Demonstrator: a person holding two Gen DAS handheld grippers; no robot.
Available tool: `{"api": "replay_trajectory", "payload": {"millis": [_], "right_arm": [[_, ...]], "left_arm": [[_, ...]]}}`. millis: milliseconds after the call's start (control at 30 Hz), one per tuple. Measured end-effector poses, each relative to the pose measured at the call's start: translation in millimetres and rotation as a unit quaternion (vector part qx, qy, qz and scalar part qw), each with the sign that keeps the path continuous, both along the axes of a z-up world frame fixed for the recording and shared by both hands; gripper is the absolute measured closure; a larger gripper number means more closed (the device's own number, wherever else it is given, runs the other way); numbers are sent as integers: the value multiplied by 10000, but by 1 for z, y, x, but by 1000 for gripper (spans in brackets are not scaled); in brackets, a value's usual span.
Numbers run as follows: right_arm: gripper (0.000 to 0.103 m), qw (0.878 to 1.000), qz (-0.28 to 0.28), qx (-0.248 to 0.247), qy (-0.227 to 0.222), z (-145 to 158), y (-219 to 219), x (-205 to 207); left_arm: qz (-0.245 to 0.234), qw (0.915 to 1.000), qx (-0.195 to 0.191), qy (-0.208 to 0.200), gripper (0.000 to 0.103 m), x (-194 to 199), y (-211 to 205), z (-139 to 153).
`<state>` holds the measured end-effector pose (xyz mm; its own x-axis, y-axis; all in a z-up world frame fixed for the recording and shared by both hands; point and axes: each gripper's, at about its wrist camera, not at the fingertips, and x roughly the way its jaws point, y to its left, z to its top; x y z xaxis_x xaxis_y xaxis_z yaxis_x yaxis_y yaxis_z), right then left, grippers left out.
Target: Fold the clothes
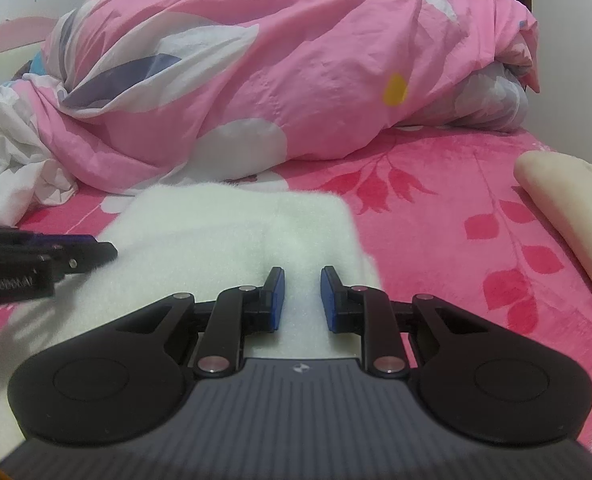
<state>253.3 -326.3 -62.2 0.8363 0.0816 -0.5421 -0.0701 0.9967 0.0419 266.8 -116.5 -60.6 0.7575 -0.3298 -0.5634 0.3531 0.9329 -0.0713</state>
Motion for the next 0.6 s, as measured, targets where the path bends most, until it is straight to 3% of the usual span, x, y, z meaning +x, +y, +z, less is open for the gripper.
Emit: {"api": "replay_trajectory", "payload": {"millis": [500, 600], "right_arm": [[84, 10000, -16, -33, 15, 1, 1, 1], [84, 9997, 22, -237, 114, 8, 7, 3]], "left_arm": [[66, 10000, -67, -4, 80, -1, 0, -4], [74, 9999, -77, 14, 80, 0, 0, -4]]}}
